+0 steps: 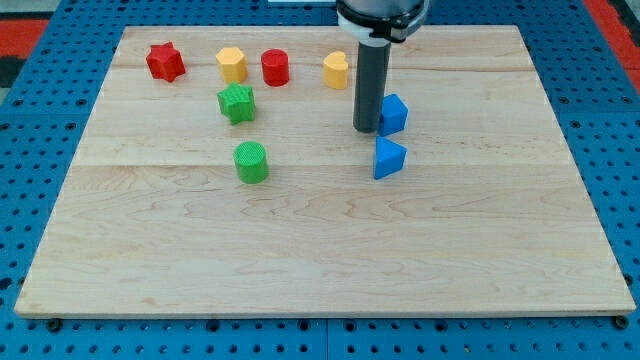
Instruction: Place the green star in between the red star and green circle
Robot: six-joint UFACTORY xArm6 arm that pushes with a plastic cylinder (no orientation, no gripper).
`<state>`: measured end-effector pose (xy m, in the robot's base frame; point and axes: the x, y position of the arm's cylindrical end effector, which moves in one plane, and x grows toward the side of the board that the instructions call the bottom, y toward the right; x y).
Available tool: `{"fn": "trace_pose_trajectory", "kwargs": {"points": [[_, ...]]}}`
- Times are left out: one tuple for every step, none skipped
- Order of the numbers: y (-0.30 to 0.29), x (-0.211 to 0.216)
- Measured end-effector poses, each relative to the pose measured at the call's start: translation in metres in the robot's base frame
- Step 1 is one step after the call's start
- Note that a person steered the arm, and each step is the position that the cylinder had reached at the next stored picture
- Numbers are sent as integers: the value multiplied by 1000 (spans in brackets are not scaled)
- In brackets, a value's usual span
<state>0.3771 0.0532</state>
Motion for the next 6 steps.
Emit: {"fn": "trace_pose_trajectory", "kwargs": {"points": [[0,-17],[-2,-27],[-81,-26],[-152,-30],[-162,-39],[-164,-45]]}}
